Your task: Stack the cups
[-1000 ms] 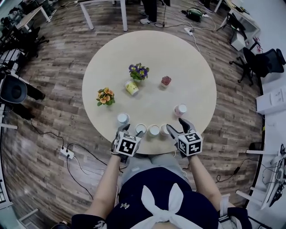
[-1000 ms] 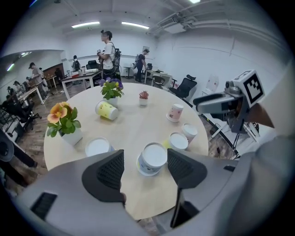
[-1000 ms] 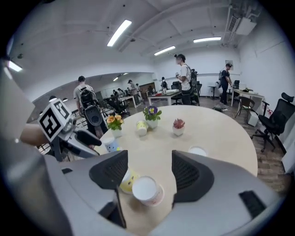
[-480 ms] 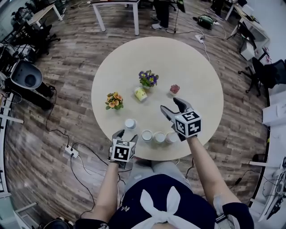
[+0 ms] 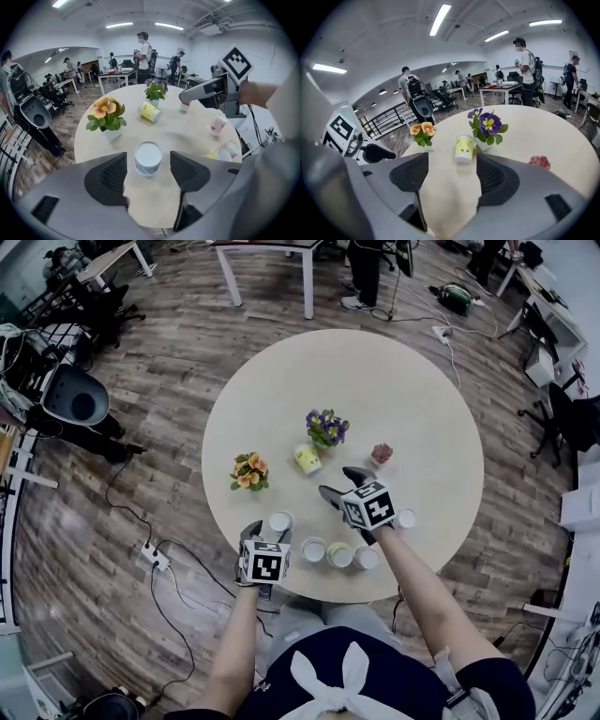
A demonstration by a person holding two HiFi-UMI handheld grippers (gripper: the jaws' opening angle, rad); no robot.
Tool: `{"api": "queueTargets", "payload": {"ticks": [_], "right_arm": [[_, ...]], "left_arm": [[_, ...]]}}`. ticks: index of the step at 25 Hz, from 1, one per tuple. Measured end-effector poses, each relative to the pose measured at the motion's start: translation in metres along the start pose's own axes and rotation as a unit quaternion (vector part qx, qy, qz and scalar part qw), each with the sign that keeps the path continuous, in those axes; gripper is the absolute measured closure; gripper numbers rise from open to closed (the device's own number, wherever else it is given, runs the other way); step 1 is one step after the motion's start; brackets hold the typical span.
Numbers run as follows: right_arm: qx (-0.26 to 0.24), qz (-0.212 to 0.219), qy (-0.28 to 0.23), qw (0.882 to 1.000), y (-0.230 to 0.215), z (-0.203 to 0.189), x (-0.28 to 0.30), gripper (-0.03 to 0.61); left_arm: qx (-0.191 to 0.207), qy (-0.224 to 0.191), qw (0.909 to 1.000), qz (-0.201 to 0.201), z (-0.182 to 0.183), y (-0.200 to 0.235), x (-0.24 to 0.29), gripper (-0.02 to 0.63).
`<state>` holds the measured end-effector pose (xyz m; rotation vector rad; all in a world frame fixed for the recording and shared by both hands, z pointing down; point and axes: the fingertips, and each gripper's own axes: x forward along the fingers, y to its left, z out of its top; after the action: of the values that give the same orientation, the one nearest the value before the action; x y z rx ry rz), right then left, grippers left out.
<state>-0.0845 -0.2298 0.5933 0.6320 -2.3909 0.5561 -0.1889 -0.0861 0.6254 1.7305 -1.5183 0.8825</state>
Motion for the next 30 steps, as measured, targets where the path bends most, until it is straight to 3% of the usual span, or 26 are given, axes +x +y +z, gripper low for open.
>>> {"api": "queueTargets", "payload": {"ticks": [14,19,22,25,30], "right_arm": [[0.049,0.030,0.077,0.995,-0.018,-0.025,0.102,0.232],[0.062,0.011,0.086,0.994,-0.028,-0.022,0.117,0.239],[0.057,0.019,0.104,0.993,-0.027,-0.029,0.123,0.263],[0.050,0.025,0.115,0.992,-0.027,-0.034,0.123,0.327],[0.037,0.020,0.103,0.994,-0.030,-0.031,0.110,0.327]], "left_arm": [[-0.015,0.033,0.9993,0.011,-0.003,0.004,0.030,0.327],[-0.021,0.032,0.9992,0.008,-0.002,0.002,0.034,0.327],[-0.020,0.035,0.9991,0.008,-0.005,0.001,0.038,0.327],[-0.017,0.037,0.9991,0.010,-0.004,0.001,0.042,0.327],[-0.012,0.035,0.9990,0.024,-0.001,0.003,0.043,0.339]]}}
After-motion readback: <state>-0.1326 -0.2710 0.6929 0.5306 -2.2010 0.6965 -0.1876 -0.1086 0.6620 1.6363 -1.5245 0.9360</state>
